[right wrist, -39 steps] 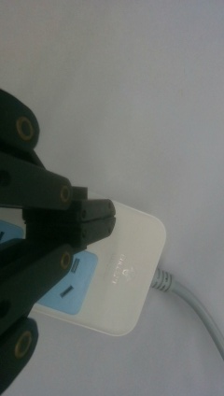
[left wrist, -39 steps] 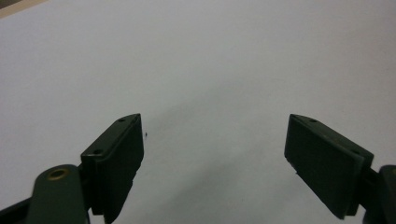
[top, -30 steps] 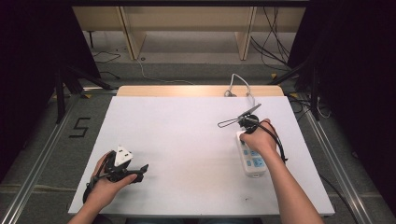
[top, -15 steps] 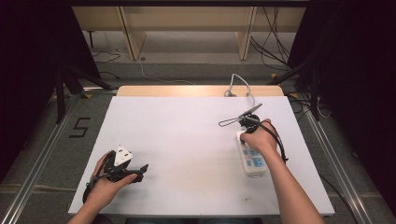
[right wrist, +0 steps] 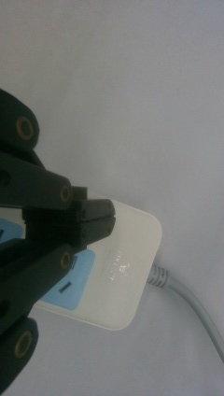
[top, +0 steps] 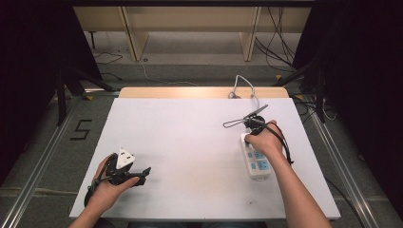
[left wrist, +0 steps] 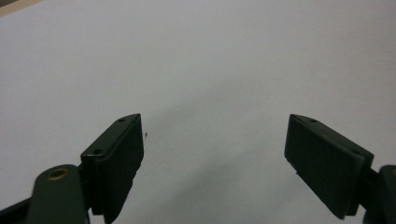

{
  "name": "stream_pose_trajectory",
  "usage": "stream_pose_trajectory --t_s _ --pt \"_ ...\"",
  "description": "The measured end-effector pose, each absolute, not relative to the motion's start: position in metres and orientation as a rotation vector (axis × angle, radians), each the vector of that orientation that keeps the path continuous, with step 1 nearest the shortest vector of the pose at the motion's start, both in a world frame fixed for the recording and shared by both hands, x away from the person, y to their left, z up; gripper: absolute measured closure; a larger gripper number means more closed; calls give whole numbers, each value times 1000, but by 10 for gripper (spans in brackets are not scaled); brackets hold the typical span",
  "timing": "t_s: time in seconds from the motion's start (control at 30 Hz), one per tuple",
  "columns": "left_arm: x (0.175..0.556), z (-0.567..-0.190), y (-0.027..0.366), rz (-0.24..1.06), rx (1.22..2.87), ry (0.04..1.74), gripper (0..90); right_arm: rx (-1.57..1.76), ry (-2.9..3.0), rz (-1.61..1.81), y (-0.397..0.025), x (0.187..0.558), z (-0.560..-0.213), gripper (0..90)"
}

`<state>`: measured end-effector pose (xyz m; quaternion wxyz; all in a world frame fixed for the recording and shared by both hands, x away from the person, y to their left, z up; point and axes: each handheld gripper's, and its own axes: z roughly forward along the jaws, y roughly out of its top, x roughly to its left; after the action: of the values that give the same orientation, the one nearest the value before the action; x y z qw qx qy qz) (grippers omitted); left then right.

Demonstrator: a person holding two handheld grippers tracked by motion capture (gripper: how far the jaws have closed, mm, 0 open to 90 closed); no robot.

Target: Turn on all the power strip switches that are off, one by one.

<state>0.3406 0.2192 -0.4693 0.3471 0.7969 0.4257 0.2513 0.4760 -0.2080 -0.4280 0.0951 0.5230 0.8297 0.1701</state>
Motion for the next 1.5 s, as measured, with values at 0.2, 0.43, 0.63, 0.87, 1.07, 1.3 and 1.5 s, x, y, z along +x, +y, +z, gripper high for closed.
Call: stream_pose_trajectory --t_s 0.2,0.43,0.63,0.87,1.07,1.3,1.5 --pt "341 -469 219 652 2067 1104 197 1548 2459 513 -210 473 -424 900" --pt "341 -469 219 652 2067 1105 197 1555 2461 503 -213 471 -421 900" --pt "341 -469 219 653 2066 1105 197 1550 2469 502 -214 469 -419 900" --pt "341 -469 219 653 2066 1105 197 1546 2478 503 -214 466 -418 900" --pt "341 -469 219 653 2066 1105 197 1548 2488 499 -214 464 -416 900" --pt "340 -469 219 653 2065 1105 197 1550 2489 497 -215 460 -413 900" --pt "340 -469 219 653 2066 1105 197 1555 2492 492 -215 458 -412 900"
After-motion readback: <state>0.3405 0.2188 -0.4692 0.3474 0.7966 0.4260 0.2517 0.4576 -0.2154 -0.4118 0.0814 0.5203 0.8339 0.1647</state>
